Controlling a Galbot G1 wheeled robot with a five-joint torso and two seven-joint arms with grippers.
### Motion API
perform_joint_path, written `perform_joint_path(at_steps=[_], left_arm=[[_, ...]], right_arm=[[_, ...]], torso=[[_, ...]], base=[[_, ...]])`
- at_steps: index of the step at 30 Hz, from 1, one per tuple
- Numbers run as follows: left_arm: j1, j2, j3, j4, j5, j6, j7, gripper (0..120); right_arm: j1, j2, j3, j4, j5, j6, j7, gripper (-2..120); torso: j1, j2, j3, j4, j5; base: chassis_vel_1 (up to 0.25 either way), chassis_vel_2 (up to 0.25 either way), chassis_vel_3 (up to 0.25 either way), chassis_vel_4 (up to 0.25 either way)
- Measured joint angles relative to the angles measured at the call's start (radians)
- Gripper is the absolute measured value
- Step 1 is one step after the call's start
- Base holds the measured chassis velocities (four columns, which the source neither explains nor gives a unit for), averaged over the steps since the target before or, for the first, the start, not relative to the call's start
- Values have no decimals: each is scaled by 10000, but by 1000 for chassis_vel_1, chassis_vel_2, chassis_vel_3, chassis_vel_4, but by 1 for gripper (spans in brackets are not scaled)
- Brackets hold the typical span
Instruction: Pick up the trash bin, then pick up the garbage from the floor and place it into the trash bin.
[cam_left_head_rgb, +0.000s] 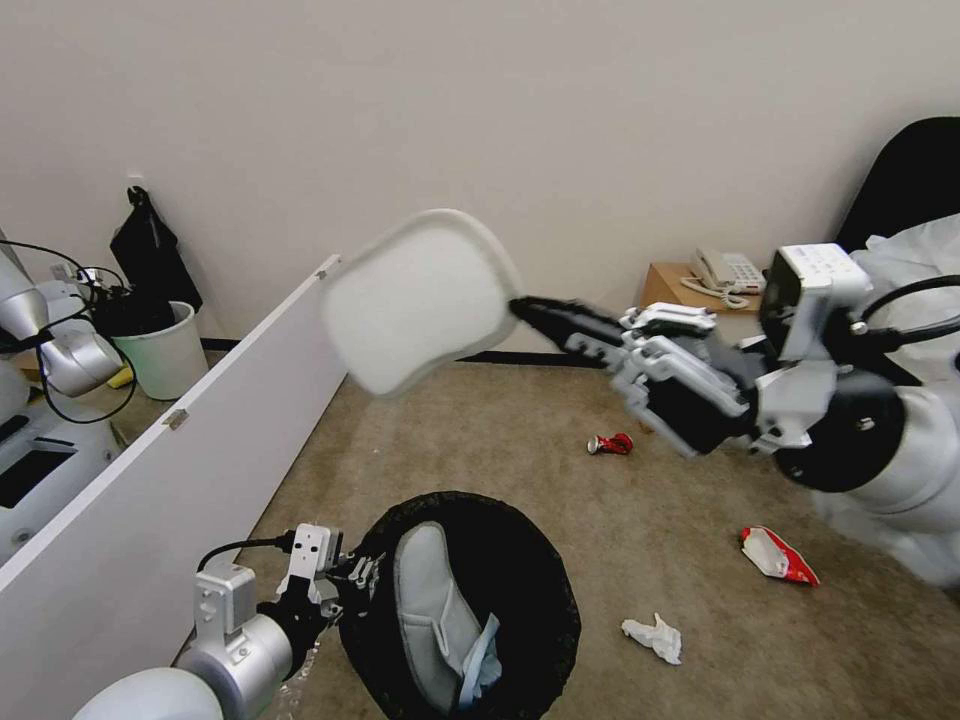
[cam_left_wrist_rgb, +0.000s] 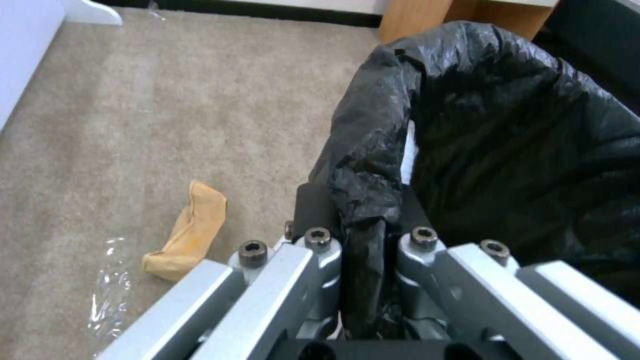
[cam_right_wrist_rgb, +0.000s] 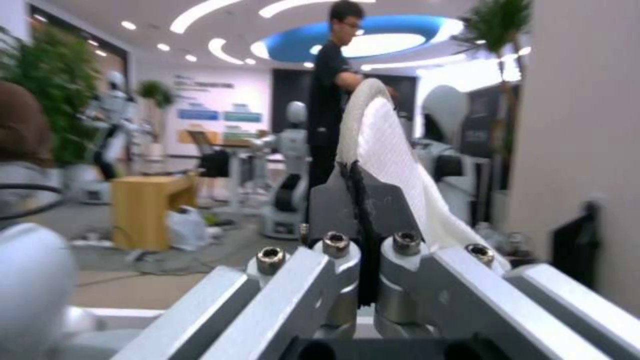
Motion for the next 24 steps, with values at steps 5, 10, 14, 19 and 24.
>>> perform_joint_path(at_steps=[5, 10, 14, 19, 24], left_arm=[[-132, 35, -99, 49, -108, 0, 0, 4], [-208, 84, -206, 84, -170, 1, -8, 4], [-224, 94, -279, 122, -194, 0, -16, 4], [-210, 106, -349, 144, -206, 0, -23, 4], [-129, 123, -458, 144, -193, 0, -34, 4]], right_arm=[[-246, -80, -378, 164, -112, -72, -90, 0], [-1089, -476, 86, 440, -216, -97, -23, 0], [-2347, -1025, 889, 668, -273, -137, 72, 0], [-3170, -1325, 1462, 920, -391, -188, 418, 0], [-3328, -1402, 1651, 964, -455, -213, 535, 0]], torso=[[0, 0, 0, -3, -1], [0, 1, -1, -5, 0], [0, 1, -1, -6, 0], [0, 1, -2, -2, 0], [0, 1, -1, -1, 0]], base=[[0, 0, 0, 0], [0, 0, 0, 0], [0, 0, 0, 0], [0, 0, 0, 0], [0, 0, 0, 0]])
